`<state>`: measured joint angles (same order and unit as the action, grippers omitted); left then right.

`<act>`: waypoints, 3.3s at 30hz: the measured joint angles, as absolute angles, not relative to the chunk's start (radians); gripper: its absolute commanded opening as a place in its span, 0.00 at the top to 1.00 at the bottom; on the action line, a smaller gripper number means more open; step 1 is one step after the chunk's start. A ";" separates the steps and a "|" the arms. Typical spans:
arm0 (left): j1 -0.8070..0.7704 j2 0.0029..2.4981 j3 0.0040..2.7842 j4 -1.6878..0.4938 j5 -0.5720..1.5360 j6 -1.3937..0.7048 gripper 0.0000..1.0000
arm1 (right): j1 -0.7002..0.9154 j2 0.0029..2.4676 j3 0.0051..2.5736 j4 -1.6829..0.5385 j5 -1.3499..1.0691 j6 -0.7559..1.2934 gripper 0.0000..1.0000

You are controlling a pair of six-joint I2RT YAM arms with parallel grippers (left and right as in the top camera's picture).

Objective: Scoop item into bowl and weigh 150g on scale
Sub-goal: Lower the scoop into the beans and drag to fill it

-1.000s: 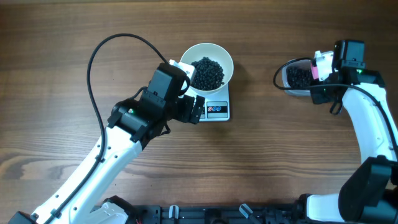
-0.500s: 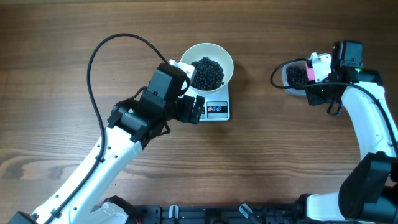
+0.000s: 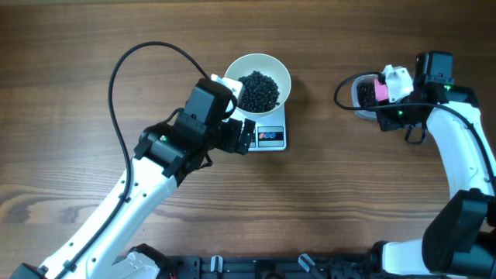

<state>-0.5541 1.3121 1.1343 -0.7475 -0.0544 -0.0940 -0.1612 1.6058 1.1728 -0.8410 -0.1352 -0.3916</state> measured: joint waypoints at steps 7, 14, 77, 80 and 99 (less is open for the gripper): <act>-0.554 1.312 1.134 -0.748 -0.054 -0.094 0.00 | -0.161 1.606 1.173 -0.849 -0.167 -0.418 0.96; -0.554 1.312 1.134 -0.748 -0.054 -0.094 0.00 | -0.161 1.607 1.173 -0.875 -0.196 -0.459 0.96; -0.554 1.312 1.134 -0.748 -0.054 -0.094 0.00 | -0.380 1.607 1.173 -0.934 -0.517 -0.404 0.96; -0.554 1.312 1.134 -0.748 -0.054 -0.094 0.00 | -0.392 1.607 1.173 -0.936 -0.529 -0.394 0.96; -0.554 1.312 1.134 -0.748 -0.054 -0.094 0.00 | -0.392 1.607 1.173 -0.936 -0.567 -0.341 0.96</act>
<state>-0.5541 1.3121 1.1343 -0.7475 -0.0544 -0.0940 -0.3920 1.6066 1.1728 -0.9360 -0.5667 -0.3408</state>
